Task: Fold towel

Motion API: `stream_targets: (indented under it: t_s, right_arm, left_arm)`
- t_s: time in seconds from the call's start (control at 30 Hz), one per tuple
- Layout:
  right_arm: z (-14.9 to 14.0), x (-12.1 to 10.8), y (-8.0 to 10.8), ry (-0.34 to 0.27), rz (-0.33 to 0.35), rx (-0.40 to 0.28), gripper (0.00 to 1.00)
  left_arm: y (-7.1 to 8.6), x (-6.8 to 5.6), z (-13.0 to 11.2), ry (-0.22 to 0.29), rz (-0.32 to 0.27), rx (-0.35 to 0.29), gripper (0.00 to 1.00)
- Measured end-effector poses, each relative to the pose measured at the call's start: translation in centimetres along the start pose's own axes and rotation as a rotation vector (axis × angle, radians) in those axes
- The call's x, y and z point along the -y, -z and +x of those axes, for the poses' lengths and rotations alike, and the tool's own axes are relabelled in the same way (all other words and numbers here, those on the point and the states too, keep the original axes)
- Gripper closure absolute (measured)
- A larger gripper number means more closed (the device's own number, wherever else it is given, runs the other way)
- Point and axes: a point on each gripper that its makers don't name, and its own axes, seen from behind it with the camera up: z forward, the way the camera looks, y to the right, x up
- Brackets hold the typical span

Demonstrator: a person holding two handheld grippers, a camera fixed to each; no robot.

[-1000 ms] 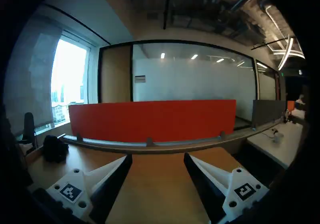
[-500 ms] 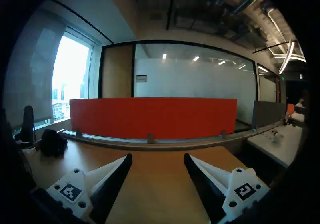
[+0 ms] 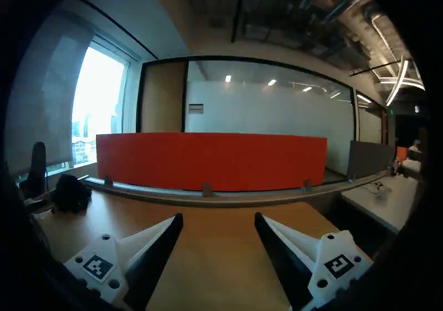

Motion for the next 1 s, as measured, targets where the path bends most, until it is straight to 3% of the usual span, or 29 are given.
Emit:
stream_targets:
  t_s: [0.4,1.0]
  right_arm:
    - [-1.2,0.6,0.2,0.009,0.014,-0.010,0.00]
    - [-2.0,0.5,0.1,0.021,0.024,-0.018,0.00]
  left_arm:
    - [0.1,1.1,-2.4,0.043,0.015,-0.027,0.04]
    - [-0.1,1.8,-4.6,0.041,0.038,-0.035,0.04]
